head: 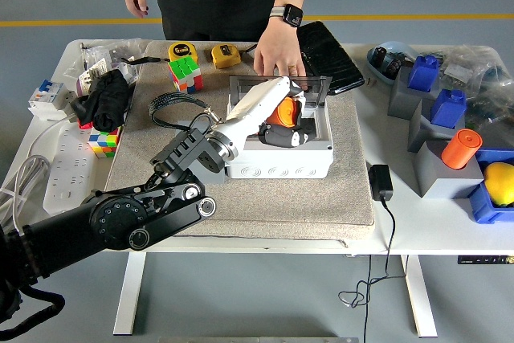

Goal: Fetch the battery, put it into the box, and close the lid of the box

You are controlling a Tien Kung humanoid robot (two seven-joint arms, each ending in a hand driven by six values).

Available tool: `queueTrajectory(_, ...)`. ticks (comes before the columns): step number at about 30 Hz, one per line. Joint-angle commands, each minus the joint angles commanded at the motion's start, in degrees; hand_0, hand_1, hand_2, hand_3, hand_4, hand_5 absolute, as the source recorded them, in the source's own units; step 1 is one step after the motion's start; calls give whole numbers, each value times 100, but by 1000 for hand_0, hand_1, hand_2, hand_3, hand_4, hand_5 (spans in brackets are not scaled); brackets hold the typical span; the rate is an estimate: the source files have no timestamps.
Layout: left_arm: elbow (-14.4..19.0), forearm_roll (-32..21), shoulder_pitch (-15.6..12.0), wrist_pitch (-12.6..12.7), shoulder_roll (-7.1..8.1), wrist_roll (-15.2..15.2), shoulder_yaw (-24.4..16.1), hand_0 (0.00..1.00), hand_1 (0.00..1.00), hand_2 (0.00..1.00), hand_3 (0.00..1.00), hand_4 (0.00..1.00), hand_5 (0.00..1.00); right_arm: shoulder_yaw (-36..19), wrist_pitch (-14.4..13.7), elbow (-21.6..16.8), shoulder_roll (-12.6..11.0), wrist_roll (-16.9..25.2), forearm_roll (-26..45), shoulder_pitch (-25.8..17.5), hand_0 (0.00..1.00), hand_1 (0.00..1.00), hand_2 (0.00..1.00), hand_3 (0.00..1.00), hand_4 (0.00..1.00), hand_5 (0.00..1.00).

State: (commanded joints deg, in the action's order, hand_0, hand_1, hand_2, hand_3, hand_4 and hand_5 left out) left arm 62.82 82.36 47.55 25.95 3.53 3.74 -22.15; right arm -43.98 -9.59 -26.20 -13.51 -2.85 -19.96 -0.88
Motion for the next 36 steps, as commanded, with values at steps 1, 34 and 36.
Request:
queueTrajectory(1,-70,19,56,-12,-49,69,54,143,93,136,272,967,158,7,-1,-1,-2,-1,0,3,617,635,656,588,991,533)
queueTrajectory(34,-1409,-760,851,81,-353,360,1304,220,162,189,505,998,368,150,-43,-83,-84,4,-45,37,616,635,656,587,984,530)
queueTrajectory(36,-1401,-809,827,109,-353,319,1317,237,169,195,515,998,354,151,-45,-84,-82,7,-45,33,616,634,656,586,984,529)
